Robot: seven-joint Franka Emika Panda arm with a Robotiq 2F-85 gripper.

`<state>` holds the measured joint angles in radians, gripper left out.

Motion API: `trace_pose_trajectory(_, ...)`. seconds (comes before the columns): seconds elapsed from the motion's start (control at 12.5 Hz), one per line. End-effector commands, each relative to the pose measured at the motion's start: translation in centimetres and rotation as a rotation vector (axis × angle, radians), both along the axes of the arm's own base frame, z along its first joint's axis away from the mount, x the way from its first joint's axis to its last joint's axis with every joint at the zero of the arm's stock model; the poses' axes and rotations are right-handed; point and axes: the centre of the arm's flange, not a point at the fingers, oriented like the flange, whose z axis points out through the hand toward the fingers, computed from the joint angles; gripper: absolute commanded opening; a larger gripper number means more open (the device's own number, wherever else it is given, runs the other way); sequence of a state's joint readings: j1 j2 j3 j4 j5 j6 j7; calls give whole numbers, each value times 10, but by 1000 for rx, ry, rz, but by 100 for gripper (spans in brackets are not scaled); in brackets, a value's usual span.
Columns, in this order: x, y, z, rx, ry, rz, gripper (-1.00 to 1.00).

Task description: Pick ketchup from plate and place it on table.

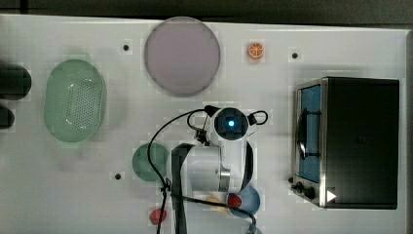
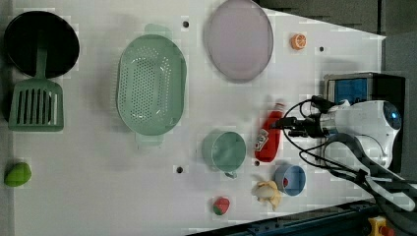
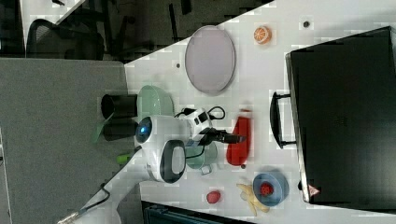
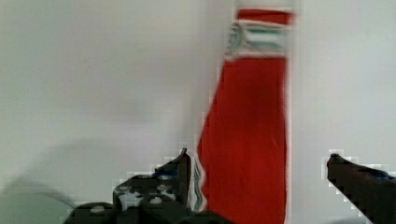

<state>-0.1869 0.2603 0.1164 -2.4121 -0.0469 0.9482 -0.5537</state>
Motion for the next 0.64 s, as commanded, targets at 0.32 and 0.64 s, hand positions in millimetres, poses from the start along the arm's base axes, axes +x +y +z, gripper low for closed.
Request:
trace_pose_trajectory(0.32,45,-2,189,-55,-294,-223,100)
trace_pose_trajectory(0.64,34,1,292,-98,-184,-456,100)
